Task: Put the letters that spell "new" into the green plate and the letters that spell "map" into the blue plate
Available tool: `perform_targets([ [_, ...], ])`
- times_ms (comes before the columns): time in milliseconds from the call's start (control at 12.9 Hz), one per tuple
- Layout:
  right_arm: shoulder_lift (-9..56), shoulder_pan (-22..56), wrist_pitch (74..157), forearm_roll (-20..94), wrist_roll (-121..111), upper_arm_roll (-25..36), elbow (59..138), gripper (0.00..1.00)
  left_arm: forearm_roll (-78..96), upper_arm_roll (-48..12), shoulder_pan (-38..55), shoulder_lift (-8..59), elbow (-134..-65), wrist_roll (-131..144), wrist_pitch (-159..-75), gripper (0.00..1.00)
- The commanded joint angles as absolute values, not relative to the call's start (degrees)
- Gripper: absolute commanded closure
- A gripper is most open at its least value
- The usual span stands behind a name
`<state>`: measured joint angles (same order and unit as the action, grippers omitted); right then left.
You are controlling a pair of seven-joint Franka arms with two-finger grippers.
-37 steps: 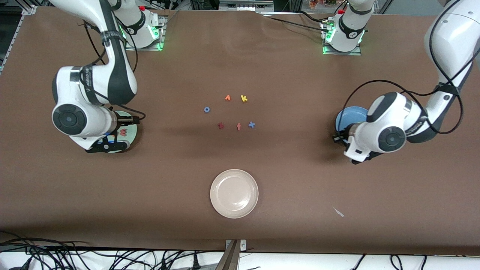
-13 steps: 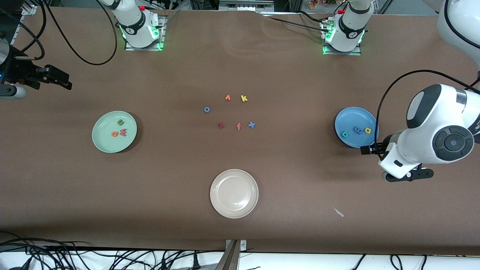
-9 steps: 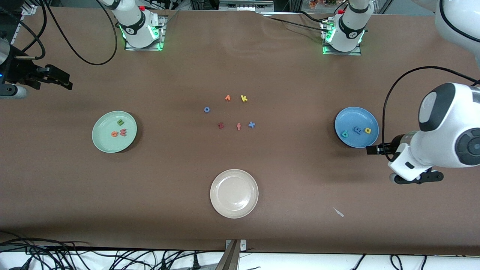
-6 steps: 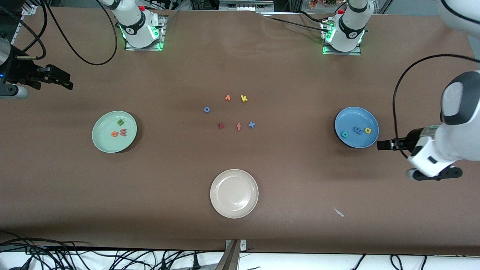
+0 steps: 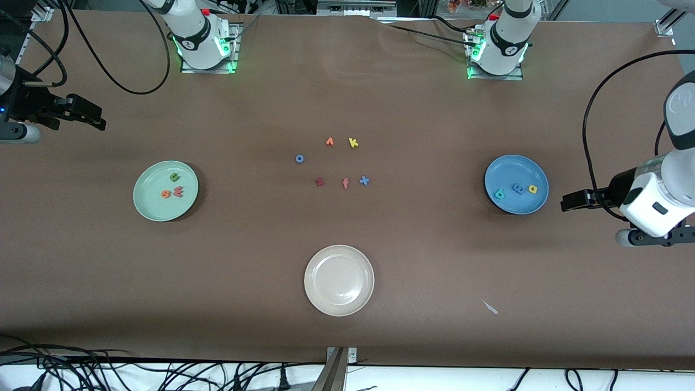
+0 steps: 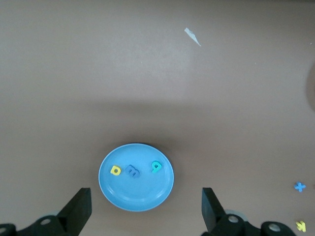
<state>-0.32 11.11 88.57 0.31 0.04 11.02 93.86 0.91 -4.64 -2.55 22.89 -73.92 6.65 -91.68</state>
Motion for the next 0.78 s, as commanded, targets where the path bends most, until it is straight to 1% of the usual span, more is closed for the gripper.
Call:
perform_targets([
  [0,0.3,11.1,88.1,1.3,-0.3,11.2,92.5,0.0,2.6,-3.6,-2.9,13.5,-89.0,4.1,-100.5,0.01],
  [155,0.3,11.0,88.1,1.3,-0.4,11.2,92.5,0.0,3.1,-4.0,-4.3,13.4,-88.5,0.7,-100.8,0.01],
  [700,0.3,11.0,88.1,1.3,-0.5,11.3,92.7,0.0,2.6,-3.9,-4.3,13.9,-88.5,0.4,-100.4,0.0],
])
